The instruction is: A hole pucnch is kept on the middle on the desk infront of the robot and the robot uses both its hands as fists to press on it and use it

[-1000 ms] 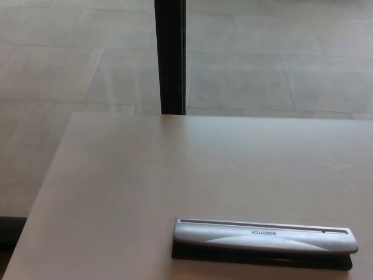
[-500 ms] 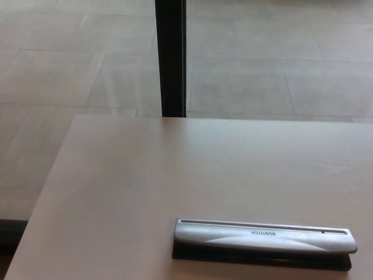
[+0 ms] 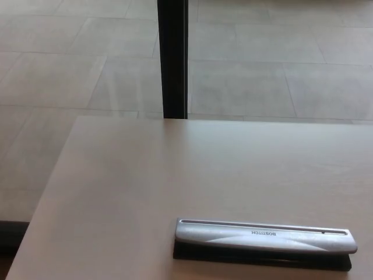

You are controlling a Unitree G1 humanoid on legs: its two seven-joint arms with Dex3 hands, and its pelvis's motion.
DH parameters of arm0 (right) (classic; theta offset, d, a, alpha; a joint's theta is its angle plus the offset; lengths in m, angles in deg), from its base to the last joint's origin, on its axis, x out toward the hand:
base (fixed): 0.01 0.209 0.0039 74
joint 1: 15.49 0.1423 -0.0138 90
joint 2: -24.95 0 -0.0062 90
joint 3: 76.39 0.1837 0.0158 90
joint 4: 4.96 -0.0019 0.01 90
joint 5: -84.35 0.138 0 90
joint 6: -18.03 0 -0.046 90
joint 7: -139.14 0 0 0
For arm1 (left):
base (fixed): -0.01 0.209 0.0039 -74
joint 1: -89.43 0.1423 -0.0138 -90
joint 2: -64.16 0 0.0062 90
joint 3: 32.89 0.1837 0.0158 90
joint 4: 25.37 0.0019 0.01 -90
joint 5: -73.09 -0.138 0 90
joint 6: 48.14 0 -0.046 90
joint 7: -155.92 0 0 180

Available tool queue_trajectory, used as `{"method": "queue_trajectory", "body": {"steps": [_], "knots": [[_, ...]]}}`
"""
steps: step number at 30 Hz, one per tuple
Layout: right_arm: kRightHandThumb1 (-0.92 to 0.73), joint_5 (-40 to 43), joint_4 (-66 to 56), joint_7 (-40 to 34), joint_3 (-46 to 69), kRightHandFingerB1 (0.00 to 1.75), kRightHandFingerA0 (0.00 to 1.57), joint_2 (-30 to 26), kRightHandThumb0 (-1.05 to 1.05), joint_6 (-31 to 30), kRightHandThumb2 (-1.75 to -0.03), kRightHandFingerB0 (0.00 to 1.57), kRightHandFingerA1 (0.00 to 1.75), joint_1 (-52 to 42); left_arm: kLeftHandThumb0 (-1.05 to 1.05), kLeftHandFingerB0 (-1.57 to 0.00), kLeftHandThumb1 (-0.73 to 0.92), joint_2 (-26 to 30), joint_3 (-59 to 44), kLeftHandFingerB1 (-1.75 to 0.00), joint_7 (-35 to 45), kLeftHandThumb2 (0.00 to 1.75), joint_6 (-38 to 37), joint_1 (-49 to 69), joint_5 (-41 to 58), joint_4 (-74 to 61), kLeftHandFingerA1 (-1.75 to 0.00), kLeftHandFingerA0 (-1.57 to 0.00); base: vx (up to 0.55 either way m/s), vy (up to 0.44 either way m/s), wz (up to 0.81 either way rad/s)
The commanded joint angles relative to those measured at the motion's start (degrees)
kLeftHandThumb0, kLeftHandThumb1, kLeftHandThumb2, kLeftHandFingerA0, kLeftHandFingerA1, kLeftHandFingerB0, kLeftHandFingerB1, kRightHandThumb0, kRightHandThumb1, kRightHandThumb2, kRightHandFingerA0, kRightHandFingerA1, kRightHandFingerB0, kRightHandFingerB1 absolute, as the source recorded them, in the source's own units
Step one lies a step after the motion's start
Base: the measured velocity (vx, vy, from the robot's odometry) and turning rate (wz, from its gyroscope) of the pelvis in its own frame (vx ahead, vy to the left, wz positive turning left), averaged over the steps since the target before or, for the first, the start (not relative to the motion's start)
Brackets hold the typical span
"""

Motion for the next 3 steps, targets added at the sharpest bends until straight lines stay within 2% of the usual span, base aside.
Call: {"method": "queue_trajectory", "body": {"steps": [1,2,3], "knots": [[-0.46,-6.2,5.4,0.7,-6.6,0.57,0.93,-1.9,-0.38,0.4,-0.61,0.55,1.44,-1.2,-0.39,-0.84,0.2,3.1,5.5,-0.67,3.3,0.66,-1.7,2.8,-6.4,-0.8,-0.86,-0.97,0.0,0.0,0.0],[-0.44,-6.6,7.8,0.2,-7.4,0.58,1.04,-2.5,-0.37,1.5,-0.6,0.58,1.65,-0.4,-0.38,-0.8,0.19,3.3,6.0,-0.65,3.4,0.65,-1.9,3.0,-6.5,-0.4,-0.88,-1.01,0.0,0.0,0.0],[-0.44,-6.6,7.8,0.2,-7.4,0.58,1.04,-2.5,-0.37,1.5,-0.6,0.58,1.65,-0.4,-0.38,-0.8,0.19,3.3,6.0,-0.65,3.4,0.65,-1.9,3.0,-6.5,-0.4,-0.88,-1.01,0.0,0.0,0.0]]}}
